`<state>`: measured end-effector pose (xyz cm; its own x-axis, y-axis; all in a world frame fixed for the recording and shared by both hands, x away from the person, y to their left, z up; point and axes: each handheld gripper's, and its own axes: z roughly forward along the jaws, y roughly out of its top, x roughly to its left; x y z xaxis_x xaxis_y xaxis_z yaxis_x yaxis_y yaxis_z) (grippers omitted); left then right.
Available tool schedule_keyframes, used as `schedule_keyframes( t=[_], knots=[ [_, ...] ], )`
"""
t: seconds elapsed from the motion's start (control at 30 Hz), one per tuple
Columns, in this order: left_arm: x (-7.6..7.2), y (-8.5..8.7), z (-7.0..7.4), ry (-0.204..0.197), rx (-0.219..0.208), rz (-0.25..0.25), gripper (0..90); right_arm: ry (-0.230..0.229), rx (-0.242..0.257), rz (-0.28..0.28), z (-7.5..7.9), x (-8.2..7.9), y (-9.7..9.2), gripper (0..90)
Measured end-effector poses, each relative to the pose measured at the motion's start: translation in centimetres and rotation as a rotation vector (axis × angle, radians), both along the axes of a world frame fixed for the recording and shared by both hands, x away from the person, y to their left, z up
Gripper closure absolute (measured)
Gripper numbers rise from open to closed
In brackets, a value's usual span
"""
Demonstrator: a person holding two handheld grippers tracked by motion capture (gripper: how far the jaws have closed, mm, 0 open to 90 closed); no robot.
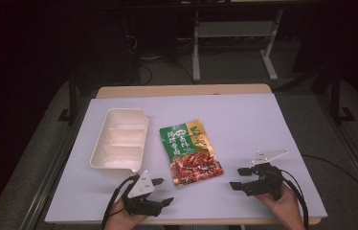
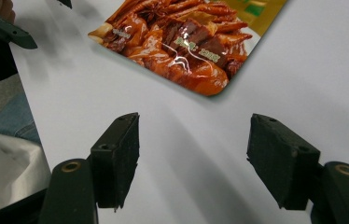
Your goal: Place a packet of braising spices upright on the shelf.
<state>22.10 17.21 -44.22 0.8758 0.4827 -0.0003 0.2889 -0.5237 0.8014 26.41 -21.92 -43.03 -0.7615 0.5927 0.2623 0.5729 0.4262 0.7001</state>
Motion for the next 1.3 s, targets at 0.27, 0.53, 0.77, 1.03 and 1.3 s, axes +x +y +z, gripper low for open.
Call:
schedule_keyframes(
  t=[0.27, 0.53, 0.77, 1.03, 1.3],
  knots=[
    [-0.1, -0.1, 0.1, -0.006, 0.001, -0.009, 34.2, -0.003, -0.001, -0.016, 0.0, -0.1, -0.2, 33.1],
    [0.2, -0.4, 0.7, -0.006, -0.015, -0.011, 48.7, -0.011, -0.005, -0.022, 0.0, 0.0, -0.2, 32.5],
    [1.4, -1.2, 1.7, 0.001, 0.011, -0.016, 66.0, -0.026, 0.012, -0.058, 0.3, 0.2, -1.0, 32.4],
    [3.8, -3.6, 2.3, 0.023, 0.093, -0.028, 84.7, -0.055, -0.001, -0.073, 0.7, 0.0, -1.0, 32.5],
    [6.2, -5.0, 1.2, 0.058, 0.167, 0.01, 89.6, -0.071, -0.006, -0.072, 0.9, -0.1, -0.9, 32.6]
  ],
)
